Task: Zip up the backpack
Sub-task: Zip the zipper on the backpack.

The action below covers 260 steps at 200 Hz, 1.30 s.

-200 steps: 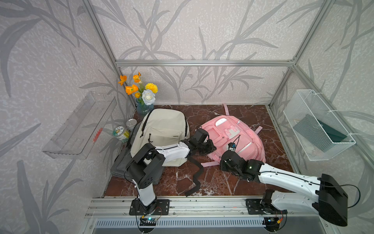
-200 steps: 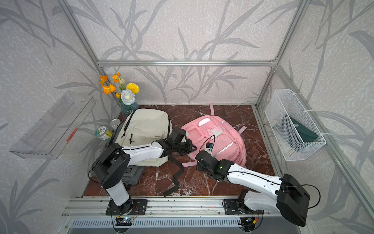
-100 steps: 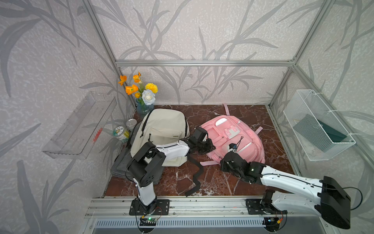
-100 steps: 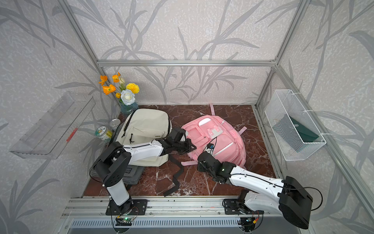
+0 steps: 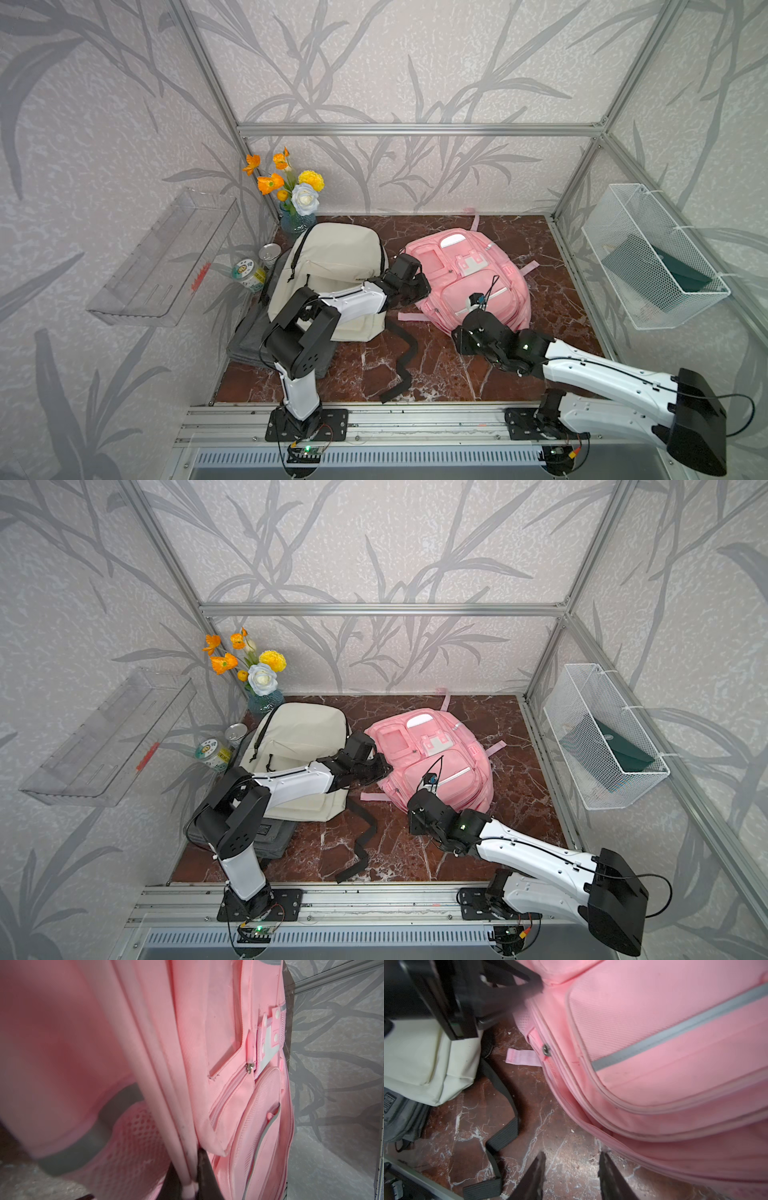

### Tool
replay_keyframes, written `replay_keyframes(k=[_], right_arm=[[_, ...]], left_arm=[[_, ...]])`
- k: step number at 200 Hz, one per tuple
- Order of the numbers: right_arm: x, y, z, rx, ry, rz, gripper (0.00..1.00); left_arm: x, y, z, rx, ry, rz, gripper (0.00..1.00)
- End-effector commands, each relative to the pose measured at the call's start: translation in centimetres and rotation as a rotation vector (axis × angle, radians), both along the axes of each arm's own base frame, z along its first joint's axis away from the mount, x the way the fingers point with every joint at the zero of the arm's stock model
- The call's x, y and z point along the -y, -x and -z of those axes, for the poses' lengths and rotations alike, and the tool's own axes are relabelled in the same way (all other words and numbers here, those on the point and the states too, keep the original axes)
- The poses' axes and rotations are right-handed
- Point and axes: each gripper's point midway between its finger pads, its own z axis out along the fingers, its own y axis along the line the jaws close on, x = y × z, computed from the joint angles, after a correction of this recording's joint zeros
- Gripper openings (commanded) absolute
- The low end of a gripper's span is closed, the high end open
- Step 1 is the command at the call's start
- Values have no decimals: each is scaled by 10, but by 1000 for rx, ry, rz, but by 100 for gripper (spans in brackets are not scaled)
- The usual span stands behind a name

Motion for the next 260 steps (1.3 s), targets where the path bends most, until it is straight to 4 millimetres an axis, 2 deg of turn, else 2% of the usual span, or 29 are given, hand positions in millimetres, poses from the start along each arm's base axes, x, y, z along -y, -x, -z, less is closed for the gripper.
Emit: replay_keyframes(k=[1,13,43,59,73,102,123,149,191,203,243,260], right_arm=[[-30,-11,-15,54,-55,-91,42],[-32,-18,-13,52,-38,-65,43],[-28,-38,8,-6,-13,24,43],[-29,-49,20,-59,-96,47,43],[-29,-61,21,-85,-184,50,46],[-14,-77,20,-61,-157,96,49],[9,-86,30,-58,-99,176,43],[37,-90,46,-88,-26,272,39],[63,-86,59,-138,152,339,16],[67,-83,60,-145,168,342,14],[68,-70,52,-146,135,314,7],[48,-68,43,-124,64,198,4]], left_arm=[[11,0,-36,90,58,8,0],[13,2,-41,96,64,12,0],[17,10,-55,111,73,30,0],[19,16,-58,112,77,39,0],[21,24,-57,107,73,50,0],[30,41,-50,79,87,84,0],[34,47,-47,69,90,95,0],[40,50,-49,70,100,109,0],[43,52,-55,81,96,117,0],[41,51,-55,90,80,116,0],[37,46,-49,98,39,110,0],[38,46,-43,89,30,111,0]])
